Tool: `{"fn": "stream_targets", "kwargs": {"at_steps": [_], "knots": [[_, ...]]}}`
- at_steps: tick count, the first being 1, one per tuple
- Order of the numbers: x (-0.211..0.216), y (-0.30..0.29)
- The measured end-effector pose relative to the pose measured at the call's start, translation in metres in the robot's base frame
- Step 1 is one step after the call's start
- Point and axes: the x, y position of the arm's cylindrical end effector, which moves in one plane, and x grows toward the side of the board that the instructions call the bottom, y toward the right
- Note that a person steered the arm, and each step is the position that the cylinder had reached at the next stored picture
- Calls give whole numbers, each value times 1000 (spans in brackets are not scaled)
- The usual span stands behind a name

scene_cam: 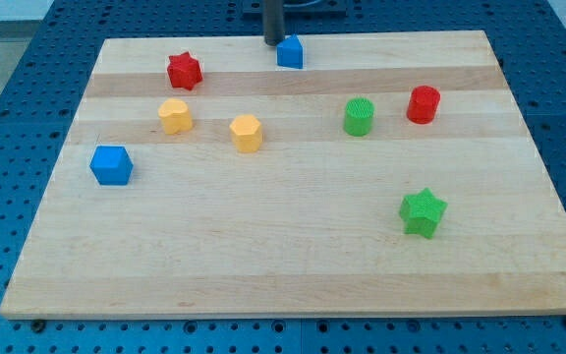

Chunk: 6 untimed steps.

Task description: Move the blue triangle diagonally to the top left side of the green circle

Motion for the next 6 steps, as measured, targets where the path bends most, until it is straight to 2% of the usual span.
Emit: {"fn": "stream_targets", "kwargs": {"at_steps": [3, 4, 5, 6], "knots": [[21, 21], [-8, 34], [11, 26], [73, 0]]}}
